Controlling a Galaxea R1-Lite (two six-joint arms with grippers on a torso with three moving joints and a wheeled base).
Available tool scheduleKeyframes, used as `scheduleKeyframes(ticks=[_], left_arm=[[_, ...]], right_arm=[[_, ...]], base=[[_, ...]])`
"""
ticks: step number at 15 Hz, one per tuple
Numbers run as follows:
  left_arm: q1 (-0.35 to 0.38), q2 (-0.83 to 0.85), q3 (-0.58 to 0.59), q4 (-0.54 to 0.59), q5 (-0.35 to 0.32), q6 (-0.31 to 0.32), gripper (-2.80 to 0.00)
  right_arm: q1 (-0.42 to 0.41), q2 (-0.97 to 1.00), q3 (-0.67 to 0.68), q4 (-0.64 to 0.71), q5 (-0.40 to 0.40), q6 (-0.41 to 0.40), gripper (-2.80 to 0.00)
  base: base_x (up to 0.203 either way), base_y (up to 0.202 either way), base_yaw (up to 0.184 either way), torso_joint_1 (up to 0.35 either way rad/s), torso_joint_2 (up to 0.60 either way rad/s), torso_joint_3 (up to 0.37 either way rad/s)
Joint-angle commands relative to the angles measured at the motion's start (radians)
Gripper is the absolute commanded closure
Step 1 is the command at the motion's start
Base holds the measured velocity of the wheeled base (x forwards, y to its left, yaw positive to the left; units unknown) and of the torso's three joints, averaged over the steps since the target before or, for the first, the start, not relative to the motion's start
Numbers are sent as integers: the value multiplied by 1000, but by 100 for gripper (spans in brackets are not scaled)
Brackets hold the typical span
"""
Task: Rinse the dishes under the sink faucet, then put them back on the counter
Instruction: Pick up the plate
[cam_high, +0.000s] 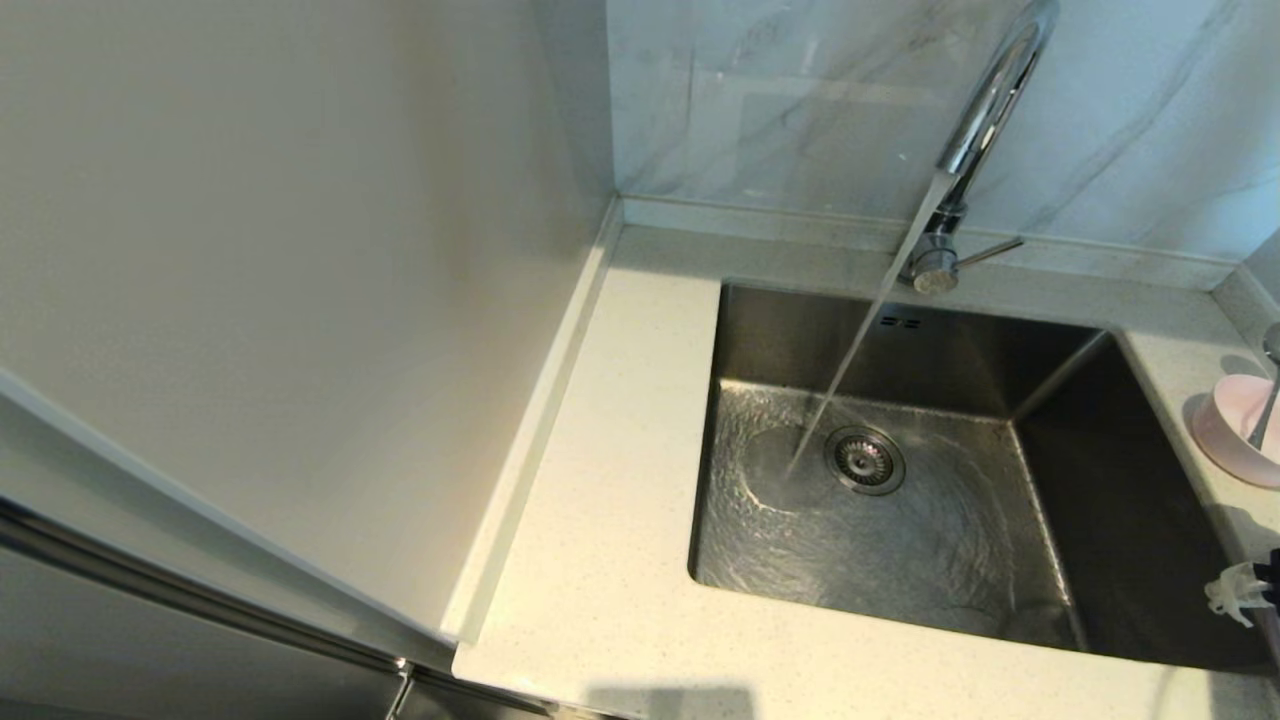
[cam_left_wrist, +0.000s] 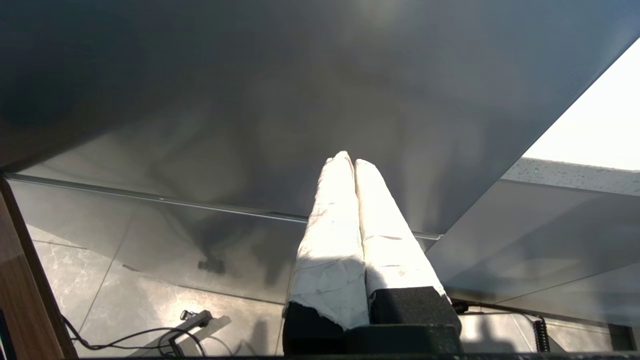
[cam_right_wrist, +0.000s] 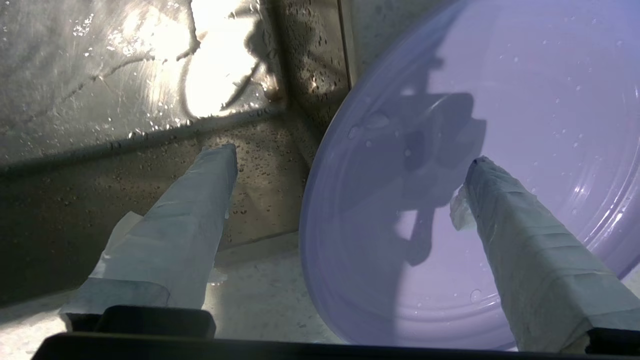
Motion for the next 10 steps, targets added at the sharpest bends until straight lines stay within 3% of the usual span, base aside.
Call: scheduleKeyframes(ticks=[1, 2, 6, 10], left_arm=[[0, 0, 0, 0, 0, 0, 0], [0, 0, 0, 0, 0, 0, 0], [0, 0, 0, 0, 0, 0, 0], [0, 0, 0, 0, 0, 0, 0]], right_arm=[[0, -6, 11, 3, 0, -30, -58], [0, -11, 19, 4, 0, -44, 0], [1, -22, 72, 3, 5, -104, 0], [1, -32, 118, 4, 6, -108, 0]], base=[[0, 0, 0, 0, 0, 0], [0, 0, 0, 0, 0, 0], [0, 0, 0, 0, 0, 0], [0, 0, 0, 0, 0, 0]])
